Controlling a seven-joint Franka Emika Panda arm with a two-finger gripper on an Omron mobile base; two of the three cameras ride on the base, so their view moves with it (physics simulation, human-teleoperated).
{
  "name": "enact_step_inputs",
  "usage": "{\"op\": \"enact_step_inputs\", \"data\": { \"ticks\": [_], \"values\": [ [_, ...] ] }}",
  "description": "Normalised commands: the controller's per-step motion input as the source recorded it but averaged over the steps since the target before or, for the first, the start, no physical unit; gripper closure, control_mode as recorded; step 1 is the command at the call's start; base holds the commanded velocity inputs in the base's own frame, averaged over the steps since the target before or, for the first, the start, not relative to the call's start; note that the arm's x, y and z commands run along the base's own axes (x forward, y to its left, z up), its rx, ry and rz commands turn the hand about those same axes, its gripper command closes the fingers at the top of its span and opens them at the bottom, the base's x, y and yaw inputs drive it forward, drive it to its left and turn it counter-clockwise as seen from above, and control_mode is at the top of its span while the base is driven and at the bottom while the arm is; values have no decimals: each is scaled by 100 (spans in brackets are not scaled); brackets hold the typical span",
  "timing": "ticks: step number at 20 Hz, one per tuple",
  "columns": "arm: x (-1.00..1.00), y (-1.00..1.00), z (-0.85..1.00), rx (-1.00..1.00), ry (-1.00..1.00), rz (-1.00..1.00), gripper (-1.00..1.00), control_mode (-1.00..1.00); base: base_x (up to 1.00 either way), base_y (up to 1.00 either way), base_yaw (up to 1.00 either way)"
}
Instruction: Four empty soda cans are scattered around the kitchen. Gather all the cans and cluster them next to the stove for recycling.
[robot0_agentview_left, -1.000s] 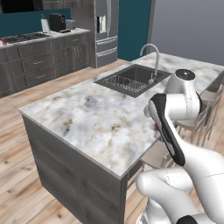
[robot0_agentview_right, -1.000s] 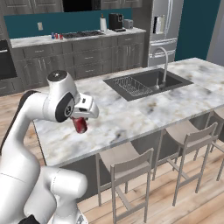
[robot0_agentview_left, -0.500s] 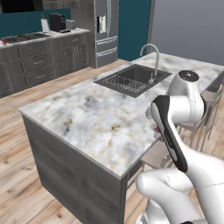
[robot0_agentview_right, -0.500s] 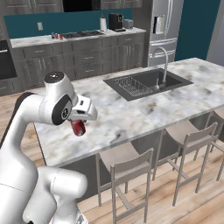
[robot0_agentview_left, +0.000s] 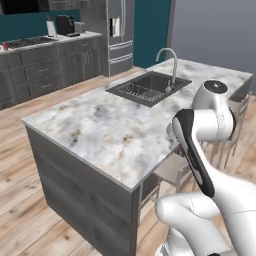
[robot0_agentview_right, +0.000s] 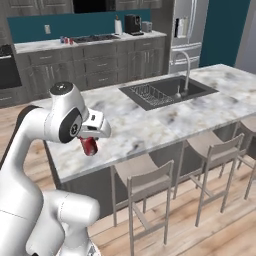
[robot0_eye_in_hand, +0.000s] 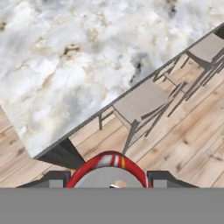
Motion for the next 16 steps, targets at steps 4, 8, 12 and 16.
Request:
{"op": "enact_step_inputs", "data": {
  "ticks": [4,8,12,16],
  "values": [
    [0,0,0,0,0,0,100,100,-74,5,0],
    [0,0,0,0,0,0,100,100,-73,17,1],
    [0,0,0,0,0,0,100,100,-71,31,3],
    [0,0,0,0,0,0,100,100,-65,48,7]
  ]
}}
